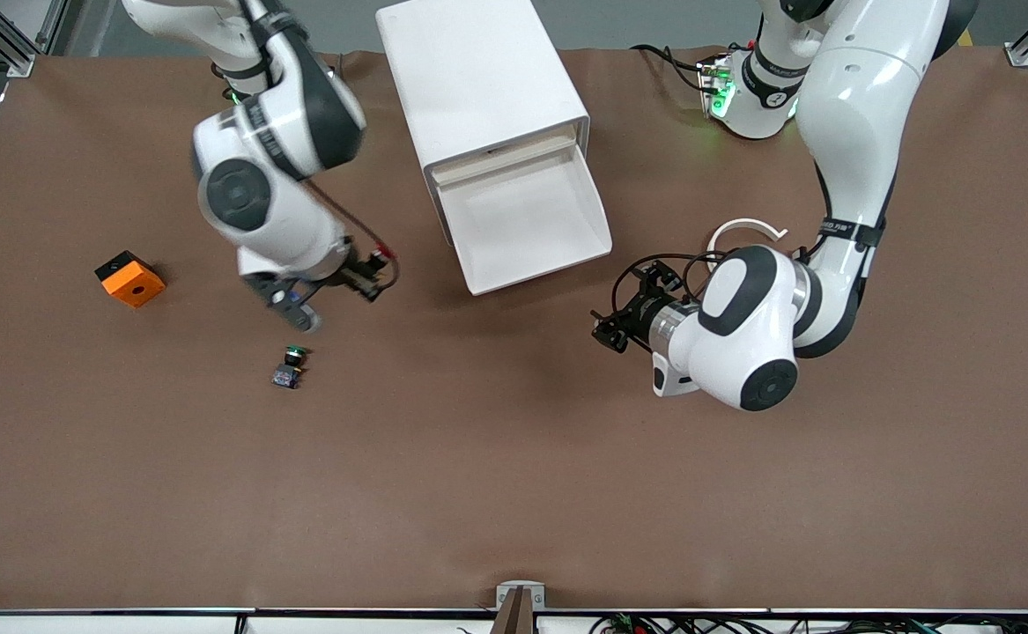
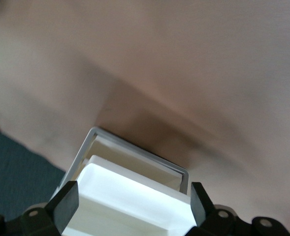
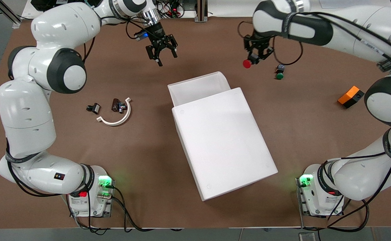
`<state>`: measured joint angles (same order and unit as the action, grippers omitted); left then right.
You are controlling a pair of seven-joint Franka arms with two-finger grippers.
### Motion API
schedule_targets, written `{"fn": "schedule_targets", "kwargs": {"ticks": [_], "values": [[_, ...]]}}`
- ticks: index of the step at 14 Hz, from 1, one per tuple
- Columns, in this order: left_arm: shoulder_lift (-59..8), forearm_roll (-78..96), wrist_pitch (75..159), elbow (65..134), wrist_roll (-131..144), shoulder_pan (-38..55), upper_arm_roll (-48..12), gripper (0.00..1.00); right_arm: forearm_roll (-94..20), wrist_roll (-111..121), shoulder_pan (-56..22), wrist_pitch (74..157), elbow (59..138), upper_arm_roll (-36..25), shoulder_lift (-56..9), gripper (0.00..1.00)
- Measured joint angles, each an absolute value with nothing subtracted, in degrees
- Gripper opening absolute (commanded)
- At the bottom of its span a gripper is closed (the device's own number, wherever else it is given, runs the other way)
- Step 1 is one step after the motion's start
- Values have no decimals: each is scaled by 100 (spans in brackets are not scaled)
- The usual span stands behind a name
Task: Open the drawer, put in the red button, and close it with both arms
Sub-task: 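Lift the red button with the right gripper and carry it over the drawer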
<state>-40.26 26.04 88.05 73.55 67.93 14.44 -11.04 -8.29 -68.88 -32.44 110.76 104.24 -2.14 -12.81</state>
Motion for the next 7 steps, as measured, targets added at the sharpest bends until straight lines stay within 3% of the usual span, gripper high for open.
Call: {"fn": "schedule_targets", "kwargs": {"ticks": [7], "values": [[-3880,1460,9596,7400,6053,1467,-1473,100,-833,-8612,-4688,11567,10308,-216,-1286,0]]}}
